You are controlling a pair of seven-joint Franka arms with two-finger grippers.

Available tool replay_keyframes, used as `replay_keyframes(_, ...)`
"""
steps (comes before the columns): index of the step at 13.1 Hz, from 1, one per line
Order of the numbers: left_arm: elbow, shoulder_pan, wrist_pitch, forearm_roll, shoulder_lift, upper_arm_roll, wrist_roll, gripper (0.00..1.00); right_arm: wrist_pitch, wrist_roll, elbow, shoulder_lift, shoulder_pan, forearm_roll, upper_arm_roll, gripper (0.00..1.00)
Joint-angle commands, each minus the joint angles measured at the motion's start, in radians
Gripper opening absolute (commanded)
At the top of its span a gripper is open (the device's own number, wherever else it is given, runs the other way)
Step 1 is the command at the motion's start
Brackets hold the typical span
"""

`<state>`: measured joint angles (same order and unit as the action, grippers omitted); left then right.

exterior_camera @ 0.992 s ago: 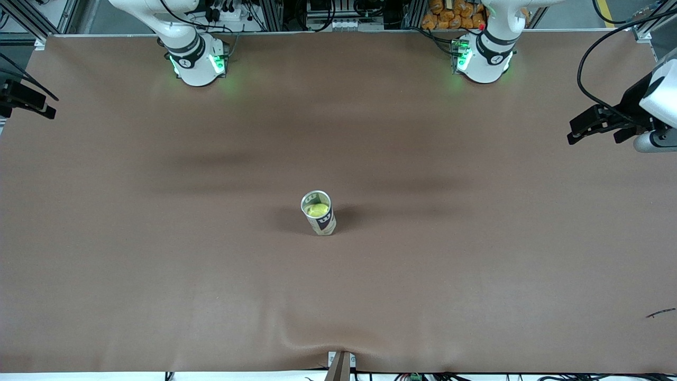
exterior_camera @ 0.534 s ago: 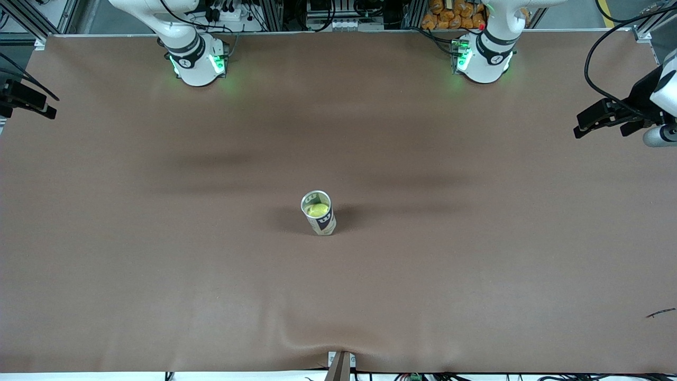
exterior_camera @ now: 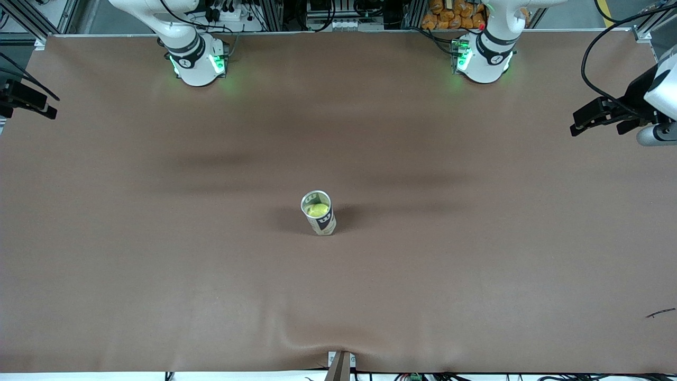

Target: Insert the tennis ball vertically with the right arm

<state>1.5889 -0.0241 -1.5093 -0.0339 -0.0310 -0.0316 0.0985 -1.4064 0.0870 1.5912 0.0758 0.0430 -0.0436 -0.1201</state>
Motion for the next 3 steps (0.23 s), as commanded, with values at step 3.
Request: replay_keyframes(3,-0.004,0.001,0.02,0.02,-0.014,-0.004,-0.003,1.0,0.004,-0.009,-0.014,-0.005,0.009,-0.019,0.01,1.0)
